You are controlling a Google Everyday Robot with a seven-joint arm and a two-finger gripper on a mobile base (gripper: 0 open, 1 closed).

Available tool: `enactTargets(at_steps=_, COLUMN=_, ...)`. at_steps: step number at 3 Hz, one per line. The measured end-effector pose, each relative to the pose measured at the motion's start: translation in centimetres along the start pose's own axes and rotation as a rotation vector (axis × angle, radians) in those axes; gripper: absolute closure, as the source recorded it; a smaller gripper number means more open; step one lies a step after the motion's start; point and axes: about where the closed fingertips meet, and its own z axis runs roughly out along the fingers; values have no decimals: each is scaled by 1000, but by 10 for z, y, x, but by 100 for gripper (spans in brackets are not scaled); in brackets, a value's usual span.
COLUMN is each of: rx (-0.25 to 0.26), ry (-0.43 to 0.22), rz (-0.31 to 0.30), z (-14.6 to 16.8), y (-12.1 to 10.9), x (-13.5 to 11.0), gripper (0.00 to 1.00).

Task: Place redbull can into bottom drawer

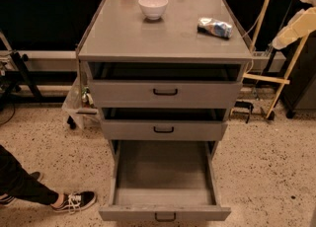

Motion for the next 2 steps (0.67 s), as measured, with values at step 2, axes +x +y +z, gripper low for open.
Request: enactTargets(at_steps=2, rx=-132, ry=-272, rz=112, z=82, y=-8, x=-24, gripper=0)
